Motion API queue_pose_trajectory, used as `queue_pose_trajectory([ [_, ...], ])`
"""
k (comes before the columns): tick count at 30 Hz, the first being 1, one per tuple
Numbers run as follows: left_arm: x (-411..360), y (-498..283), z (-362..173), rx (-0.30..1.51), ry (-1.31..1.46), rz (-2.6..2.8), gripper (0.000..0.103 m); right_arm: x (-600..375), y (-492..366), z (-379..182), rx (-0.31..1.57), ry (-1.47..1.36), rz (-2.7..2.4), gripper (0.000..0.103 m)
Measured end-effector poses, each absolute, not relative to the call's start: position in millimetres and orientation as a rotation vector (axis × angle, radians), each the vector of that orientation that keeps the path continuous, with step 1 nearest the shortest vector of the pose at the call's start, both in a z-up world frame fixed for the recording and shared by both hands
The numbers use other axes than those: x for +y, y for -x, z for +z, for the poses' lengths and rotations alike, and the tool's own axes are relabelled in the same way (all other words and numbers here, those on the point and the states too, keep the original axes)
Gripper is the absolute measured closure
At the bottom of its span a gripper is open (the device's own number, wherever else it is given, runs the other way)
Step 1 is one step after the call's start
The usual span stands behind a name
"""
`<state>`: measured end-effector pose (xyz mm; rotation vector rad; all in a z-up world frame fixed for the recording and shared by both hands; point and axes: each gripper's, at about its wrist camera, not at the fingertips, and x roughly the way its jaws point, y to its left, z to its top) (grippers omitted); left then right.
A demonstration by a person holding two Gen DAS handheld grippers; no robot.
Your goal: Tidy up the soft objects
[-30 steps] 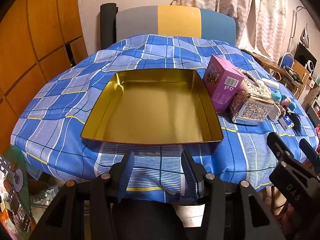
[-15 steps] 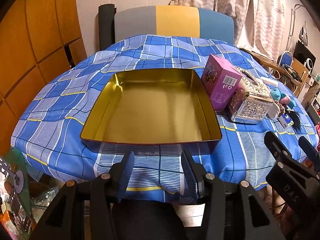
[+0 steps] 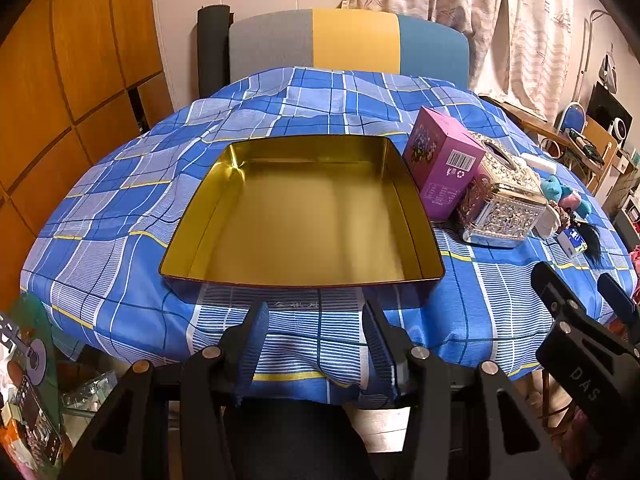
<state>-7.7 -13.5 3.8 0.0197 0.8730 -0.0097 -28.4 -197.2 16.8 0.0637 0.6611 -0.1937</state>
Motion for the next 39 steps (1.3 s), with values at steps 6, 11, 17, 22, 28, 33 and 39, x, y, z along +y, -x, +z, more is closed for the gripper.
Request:
queue_pose_trajectory([
  [6, -13, 7, 3, 0.878, -0.017, -0.003, 0.054, -198, 28, 17, 0.662, -0.066, -0.195, 0.0],
  [11, -13, 6, 2, 0.879, -0.017, -0.001, 0.054, -199, 27, 18, 0.661, -0.068, -0.195, 0.0],
  [17, -14, 3, 1, 0.882, -0.029, 0.001, 0.054, -205, 26, 20, 0.656, -0.077, -0.208, 0.0],
  [22, -14, -3, -3, 0.911, -0.023, 0.002, 0.054, -216, 24, 24, 0.651, -0.097, -0.227, 0.0],
  [28, -12, -13, -10, 0.956, 0.12, -0.205, 0.054, -248, 22, 41, 0.574, -0.082, -0.238, 0.0],
  [33, -29, -23, -12, 0.993, 0.171, -0.353, 0.054, -310, 12, 34, 0.619, -0.137, -0.226, 0.0],
  [39, -73, -33, -12, 1.022, 0.08, -0.45, 0.054, -406, 6, -13, 0.787, -0.319, -0.338, 0.0],
])
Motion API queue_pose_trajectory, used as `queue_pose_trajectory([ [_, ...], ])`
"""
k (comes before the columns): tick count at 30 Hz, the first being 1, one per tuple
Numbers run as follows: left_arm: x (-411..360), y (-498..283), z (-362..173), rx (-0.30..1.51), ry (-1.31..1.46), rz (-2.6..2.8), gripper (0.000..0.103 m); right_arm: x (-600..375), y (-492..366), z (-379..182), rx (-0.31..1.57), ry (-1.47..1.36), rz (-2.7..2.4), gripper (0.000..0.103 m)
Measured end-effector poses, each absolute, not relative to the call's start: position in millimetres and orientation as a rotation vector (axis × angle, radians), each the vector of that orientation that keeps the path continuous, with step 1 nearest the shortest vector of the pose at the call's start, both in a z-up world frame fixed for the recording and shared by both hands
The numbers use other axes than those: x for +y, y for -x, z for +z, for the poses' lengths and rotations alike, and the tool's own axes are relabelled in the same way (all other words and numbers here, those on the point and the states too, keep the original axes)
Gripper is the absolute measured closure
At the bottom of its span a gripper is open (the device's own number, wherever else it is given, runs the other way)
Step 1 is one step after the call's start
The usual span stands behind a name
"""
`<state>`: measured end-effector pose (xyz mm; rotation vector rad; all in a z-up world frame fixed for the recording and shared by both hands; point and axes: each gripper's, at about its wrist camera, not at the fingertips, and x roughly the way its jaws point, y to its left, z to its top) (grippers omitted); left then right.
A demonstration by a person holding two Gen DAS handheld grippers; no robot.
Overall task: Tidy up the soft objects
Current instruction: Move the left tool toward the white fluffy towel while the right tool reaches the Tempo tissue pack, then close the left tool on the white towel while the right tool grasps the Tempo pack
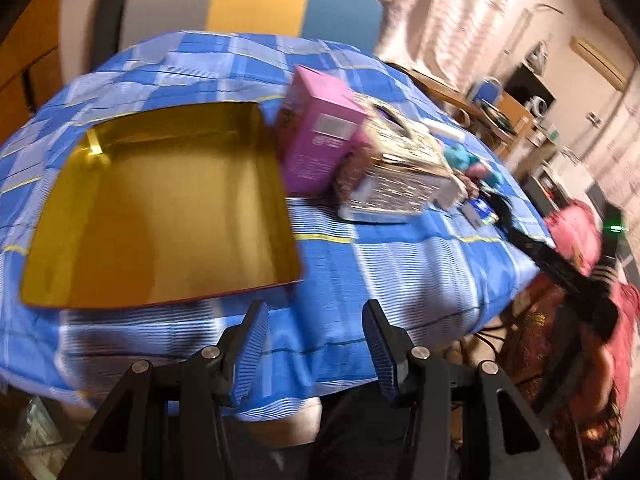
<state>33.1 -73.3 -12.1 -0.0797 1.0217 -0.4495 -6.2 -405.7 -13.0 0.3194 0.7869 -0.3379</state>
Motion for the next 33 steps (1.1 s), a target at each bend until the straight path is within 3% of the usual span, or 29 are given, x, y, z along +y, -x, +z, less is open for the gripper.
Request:
queue_pose_trajectory([
  [10, -142, -54, -23, 1.105, 0.05, -0.581, 0.053, -489, -34, -20, 0.836, -0.18, -0.343, 0.0],
  [18, -181, -58, -29, 1.151, 0.004, -0.619, 0.053, -495, -110, -62, 1.05, 0.137, -0.199, 0.0],
  [22, -197, -62, -29, 1.145, -0.013, -0.627, 0.053, -509, -118, -72, 1.094, 0.108, -0.088, 0.001],
  [23, -202, -64, -28, 1.143, -0.019, -0.629, 0.053, -512, -119, -73, 1.1, 0.089, -0.073, 0.008],
  [24, -208, -65, -28, 1.141, -0.026, -0.63, 0.053, -515, -119, -76, 1.109, 0.05, -0.051, 0.022],
  [25, -214, -67, -26, 1.138, -0.034, -0.633, 0.053, -517, -119, -78, 1.117, 0.02, -0.04, 0.028],
  [33, -274, -101, 7, 1.066, -0.083, -0.656, 0.053, -525, -102, -69, 1.114, -0.134, 0.047, 0.029],
])
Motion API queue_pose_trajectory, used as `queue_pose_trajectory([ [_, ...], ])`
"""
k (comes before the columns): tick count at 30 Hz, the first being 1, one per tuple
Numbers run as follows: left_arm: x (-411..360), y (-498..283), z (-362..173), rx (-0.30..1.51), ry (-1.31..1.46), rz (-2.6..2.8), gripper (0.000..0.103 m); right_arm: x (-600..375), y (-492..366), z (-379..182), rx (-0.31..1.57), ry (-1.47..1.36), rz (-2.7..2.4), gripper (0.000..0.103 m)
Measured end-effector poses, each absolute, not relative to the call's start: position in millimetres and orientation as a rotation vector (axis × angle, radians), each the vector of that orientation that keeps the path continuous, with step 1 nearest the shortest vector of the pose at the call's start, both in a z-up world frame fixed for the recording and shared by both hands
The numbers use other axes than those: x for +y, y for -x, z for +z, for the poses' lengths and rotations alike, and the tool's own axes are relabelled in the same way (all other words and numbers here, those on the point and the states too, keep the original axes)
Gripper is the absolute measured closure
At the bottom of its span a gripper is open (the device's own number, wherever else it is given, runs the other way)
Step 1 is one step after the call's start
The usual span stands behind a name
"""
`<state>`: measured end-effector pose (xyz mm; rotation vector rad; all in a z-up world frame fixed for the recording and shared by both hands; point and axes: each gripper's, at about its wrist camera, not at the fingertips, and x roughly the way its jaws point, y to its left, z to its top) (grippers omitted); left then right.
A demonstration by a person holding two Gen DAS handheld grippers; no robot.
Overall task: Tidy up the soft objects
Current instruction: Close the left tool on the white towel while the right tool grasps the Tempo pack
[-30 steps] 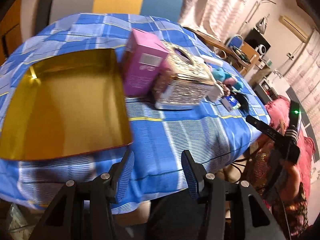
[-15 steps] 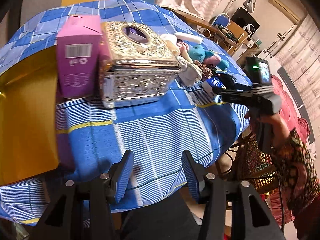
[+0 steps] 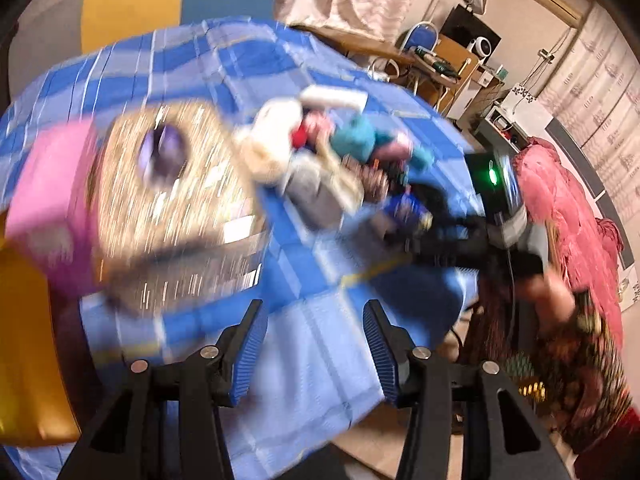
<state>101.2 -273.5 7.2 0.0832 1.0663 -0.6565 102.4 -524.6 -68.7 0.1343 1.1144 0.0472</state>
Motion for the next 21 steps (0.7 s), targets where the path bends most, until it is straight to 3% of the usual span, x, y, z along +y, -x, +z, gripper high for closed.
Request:
queue_pose_trajectory([
  [3, -301, -130, 24, 1.029, -0.13, -0.641, 0.052, -534, -103, -57, 1.08, -0.299, 0.159, 0.029],
  [9, -357, -201, 31, 1.005, -0.257, -0.592, 0.037, -539, -95, -47, 1.038, -0.403, 0.228, 0.028],
  [21, -398, -289, -33, 1.201, -0.388, -0.431, 0.034, -579, -89, -26, 0.923, -0.602, 0.248, 0.029],
])
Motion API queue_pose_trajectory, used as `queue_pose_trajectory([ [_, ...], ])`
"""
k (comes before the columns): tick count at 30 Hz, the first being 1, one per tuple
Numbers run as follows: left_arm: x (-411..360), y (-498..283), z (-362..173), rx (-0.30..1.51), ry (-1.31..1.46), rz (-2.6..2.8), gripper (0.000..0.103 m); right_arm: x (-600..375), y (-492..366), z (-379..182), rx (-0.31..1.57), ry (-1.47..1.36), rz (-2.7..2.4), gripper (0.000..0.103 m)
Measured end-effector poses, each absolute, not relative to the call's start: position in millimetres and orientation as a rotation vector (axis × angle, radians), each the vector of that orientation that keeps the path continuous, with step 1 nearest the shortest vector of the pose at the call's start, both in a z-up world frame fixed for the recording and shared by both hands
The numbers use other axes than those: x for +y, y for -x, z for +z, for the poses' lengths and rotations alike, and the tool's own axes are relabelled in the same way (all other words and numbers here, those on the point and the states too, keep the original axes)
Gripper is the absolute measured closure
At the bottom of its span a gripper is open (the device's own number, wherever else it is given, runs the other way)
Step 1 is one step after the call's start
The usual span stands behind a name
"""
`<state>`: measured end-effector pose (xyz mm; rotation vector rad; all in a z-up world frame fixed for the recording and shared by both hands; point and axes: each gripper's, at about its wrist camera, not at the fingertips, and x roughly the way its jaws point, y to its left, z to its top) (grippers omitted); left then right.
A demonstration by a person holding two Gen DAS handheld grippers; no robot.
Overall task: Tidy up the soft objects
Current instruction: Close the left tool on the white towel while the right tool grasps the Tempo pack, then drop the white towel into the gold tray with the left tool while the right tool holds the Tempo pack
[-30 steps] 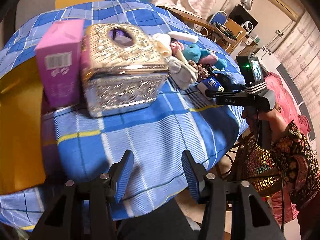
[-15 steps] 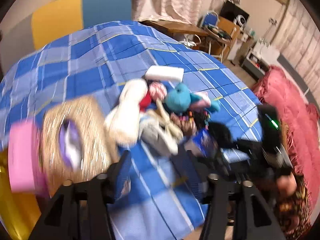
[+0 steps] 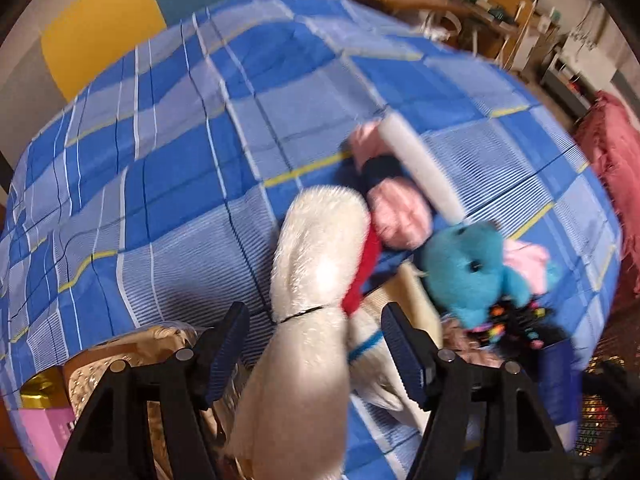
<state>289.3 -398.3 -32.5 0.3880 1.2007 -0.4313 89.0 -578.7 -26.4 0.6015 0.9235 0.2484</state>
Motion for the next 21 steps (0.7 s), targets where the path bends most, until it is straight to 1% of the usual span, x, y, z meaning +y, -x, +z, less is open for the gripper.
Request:
queue_pose_trajectory([
  [4, -406, -289, -48, 1.208, -0.464, -0.415, 0.034, -599, -91, -33, 0.909, -0.715, 0.196, 0.029],
  [6, -409, -287, -51, 1.209, -0.491, -0.406, 0.034, -602, -97, -34, 0.921, -0.702, 0.154, 0.028],
  [8, -411, -285, -53, 1.197, -0.519, -0.378, 0.038, -594, -105, -37, 0.954, -0.657, 0.144, 0.028],
  [9, -411, -283, -53, 1.182, -0.536, -0.358, 0.049, -587, -108, -39, 0.973, -0.631, 0.149, 0.028],
  [10, -411, -282, -52, 1.16, -0.546, -0.355, 0.067, -581, -110, -41, 0.992, -0.597, 0.157, 0.028],
  [13, -406, -281, -48, 1.166, -0.494, -0.394, 0.07, -560, -113, -47, 1.058, -0.462, 0.145, 0.028],
  [17, -394, -282, -35, 1.165, -0.379, -0.417, 0.071, -548, -119, -67, 1.157, -0.405, 0.133, 0.027],
  [20, -378, -277, -13, 1.125, -0.271, -0.445, 0.071, -552, -117, -62, 1.14, -0.374, 0.095, 0.025],
  [21, -373, -274, -5, 1.109, -0.242, -0.452, 0.071, -557, -114, -53, 1.095, -0.373, 0.086, 0.021],
])
